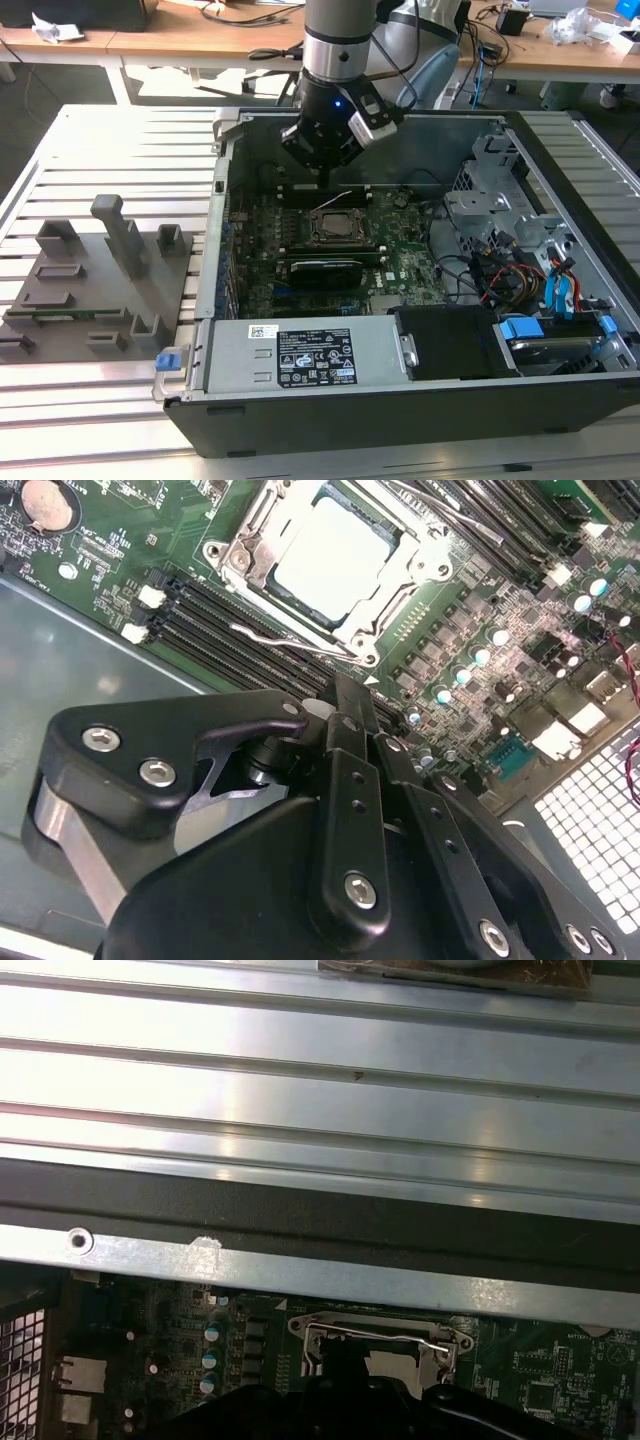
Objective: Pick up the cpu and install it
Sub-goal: 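Install the first cpu locking lever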
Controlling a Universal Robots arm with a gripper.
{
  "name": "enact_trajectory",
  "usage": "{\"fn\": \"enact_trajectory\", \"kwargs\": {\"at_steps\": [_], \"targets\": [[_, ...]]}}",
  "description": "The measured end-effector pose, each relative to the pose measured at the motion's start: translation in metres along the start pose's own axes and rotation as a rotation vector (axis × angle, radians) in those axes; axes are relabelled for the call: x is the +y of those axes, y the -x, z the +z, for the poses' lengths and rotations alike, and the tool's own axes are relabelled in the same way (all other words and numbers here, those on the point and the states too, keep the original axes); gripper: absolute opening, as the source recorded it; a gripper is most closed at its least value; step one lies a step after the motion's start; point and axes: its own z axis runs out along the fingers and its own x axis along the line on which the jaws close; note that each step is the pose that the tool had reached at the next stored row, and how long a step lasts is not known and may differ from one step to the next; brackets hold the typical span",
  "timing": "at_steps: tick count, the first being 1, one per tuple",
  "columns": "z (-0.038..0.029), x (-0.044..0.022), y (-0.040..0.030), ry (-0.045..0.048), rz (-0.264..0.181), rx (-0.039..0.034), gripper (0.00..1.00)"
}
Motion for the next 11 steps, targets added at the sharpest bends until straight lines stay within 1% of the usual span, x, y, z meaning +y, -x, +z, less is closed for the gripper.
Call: {"fn": "enact_trajectory", "kwargs": {"at_steps": [7, 10, 11], "targets": [[0.0033, 0.0, 0.0007, 0.0006, 0.0, 0.0007, 0.11], [0.0076, -0.0002, 0.0009, 0.0086, 0.0, 0.0004, 0.11], [0.0086, -0.0004, 0.0009, 0.009, 0.0, 0.0005, 0.11]]}}
